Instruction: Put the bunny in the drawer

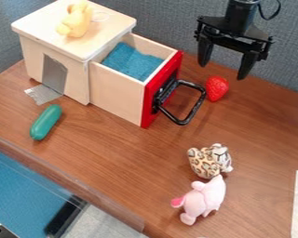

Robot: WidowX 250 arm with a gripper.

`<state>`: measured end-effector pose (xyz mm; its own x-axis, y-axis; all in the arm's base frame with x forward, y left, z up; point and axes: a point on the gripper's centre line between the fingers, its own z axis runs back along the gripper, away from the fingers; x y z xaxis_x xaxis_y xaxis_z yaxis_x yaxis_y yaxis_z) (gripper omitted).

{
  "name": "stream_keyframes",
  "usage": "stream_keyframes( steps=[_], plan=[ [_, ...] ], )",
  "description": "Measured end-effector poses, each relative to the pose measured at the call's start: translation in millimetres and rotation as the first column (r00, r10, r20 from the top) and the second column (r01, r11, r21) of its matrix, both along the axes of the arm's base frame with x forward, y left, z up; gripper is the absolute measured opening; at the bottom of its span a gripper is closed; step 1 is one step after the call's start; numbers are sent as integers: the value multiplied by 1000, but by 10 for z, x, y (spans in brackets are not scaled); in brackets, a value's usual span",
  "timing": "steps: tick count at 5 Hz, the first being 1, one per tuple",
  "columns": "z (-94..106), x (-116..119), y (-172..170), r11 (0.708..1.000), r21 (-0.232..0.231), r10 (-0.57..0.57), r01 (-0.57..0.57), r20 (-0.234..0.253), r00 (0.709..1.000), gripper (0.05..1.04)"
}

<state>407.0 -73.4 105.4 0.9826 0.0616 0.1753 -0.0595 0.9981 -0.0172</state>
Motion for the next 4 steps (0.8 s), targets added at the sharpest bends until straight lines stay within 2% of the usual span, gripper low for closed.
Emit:
stream_keyframes(
  steps=[1, 2, 3, 4],
  plan=[
    [-172, -45, -3, 1000, 2, 0, 0, -47, 999, 999],
    [-198, -546, -124, 997, -69, -28, 21, -97, 995, 999],
    [8, -1010, -353, 984, -116, -137, 132, -44, 990, 999],
    [-16, -1330, -495, 967, -113, -232, 226, -41, 972, 999]
  ],
)
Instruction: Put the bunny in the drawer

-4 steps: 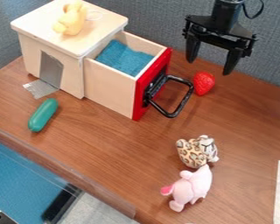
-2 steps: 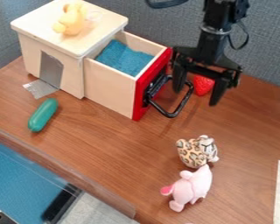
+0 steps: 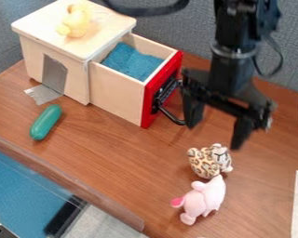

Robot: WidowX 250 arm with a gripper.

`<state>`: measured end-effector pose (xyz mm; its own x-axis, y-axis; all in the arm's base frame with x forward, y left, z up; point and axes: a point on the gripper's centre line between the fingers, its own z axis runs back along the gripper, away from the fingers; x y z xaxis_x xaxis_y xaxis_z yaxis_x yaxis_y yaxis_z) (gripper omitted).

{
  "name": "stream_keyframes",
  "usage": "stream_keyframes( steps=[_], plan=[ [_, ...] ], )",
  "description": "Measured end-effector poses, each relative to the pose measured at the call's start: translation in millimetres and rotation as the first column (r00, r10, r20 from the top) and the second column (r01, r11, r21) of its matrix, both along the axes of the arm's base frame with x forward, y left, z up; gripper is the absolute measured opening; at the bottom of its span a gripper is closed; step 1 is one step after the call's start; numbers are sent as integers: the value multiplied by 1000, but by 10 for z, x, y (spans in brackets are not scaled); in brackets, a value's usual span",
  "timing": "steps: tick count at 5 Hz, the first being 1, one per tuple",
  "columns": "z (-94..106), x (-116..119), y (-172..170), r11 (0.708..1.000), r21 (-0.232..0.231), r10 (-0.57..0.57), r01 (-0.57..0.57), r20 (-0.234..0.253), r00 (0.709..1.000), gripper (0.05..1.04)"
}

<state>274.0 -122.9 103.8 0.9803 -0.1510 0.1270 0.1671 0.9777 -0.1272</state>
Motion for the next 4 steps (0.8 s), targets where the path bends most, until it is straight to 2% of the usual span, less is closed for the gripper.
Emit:
stream_keyframes(
  steps=[1, 2, 3, 4],
  plan=[
    [-207, -193, -115, 998, 9, -68, 69, -23, 997, 999],
    [-632, -252, -178, 993, 56, -101, 104, -61, 993, 999],
    [-990, -338, -204, 982, 106, -138, 156, -164, 977, 999],
    [-1042, -396, -253, 976, 121, -159, 183, -186, 970, 964]
  ],
)
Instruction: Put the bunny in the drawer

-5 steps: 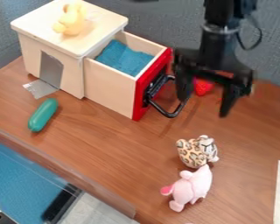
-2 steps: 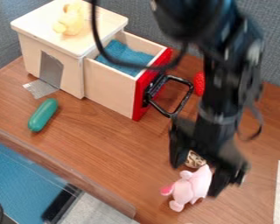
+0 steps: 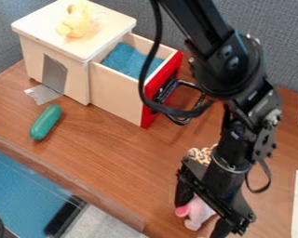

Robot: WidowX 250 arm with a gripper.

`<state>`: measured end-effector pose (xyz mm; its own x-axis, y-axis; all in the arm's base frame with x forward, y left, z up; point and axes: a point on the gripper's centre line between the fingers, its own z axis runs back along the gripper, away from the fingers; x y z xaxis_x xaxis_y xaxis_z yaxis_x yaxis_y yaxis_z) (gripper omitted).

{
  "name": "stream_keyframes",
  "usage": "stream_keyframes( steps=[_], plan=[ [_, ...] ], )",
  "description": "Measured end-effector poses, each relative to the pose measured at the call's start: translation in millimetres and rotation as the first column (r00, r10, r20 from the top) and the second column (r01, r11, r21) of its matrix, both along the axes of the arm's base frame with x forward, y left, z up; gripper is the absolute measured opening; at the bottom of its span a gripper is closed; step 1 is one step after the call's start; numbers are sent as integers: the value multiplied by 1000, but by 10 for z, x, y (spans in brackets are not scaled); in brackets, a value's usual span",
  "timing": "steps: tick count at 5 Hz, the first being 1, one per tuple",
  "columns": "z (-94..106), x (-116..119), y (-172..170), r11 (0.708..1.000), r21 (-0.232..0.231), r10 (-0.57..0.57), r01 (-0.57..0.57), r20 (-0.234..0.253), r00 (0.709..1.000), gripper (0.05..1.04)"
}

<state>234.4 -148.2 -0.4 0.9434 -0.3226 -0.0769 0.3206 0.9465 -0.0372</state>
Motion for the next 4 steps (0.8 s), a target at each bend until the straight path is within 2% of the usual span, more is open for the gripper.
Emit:
stream_keyframes(
  steps=[1, 2, 3, 4],
  plan=[
    [55, -60, -72, 999, 19, -29, 28, 1, 1000, 689],
    [440, 48, -186, 999, -29, -35, 38, 95, 995, 388],
    [760, 123, -220, 998, -50, -41, 49, 147, 988, 164],
    [929, 190, -170, 997, -70, -31, 43, 162, 986, 78]
  ],
)
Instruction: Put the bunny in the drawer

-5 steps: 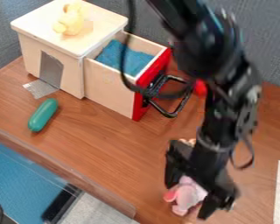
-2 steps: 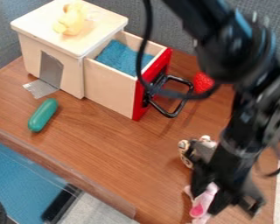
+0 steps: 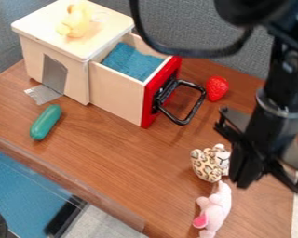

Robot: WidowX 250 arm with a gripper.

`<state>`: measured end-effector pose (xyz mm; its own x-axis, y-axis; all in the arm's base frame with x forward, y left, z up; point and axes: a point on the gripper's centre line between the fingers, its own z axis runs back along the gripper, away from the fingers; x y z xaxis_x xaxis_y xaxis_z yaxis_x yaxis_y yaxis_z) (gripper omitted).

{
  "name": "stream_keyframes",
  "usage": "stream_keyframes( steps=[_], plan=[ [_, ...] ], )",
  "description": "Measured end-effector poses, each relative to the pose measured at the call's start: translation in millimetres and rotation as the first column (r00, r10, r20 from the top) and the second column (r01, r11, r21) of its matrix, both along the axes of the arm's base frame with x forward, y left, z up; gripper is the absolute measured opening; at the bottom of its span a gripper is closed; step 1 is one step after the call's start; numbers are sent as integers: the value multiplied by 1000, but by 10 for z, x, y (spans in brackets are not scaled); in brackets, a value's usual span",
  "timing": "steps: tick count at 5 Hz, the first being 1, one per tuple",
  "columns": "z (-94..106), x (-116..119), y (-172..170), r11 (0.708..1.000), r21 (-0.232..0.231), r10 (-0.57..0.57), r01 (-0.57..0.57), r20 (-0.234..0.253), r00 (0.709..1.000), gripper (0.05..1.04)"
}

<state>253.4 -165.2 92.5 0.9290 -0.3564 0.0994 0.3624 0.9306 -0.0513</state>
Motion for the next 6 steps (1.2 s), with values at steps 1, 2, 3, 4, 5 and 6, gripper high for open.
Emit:
stream_keyframes(
  steps=[1, 2, 3, 4, 5, 6],
  plan=[
    [-110, -1, 3, 1000, 17, -17, 17, -18, 1000, 225],
    [-370, -62, 123, 998, 68, 13, -12, -10, 1000, 489],
    [-580, -57, 174, 995, 92, 22, -22, 5, 1000, 804],
    [-785, -43, 204, 990, 139, 30, -26, -29, 999, 1011],
    [-910, -26, 179, 989, 145, 36, -28, -52, 998, 980],
    [-997, -24, 153, 990, 139, 37, -28, -66, 997, 708]
  ],
)
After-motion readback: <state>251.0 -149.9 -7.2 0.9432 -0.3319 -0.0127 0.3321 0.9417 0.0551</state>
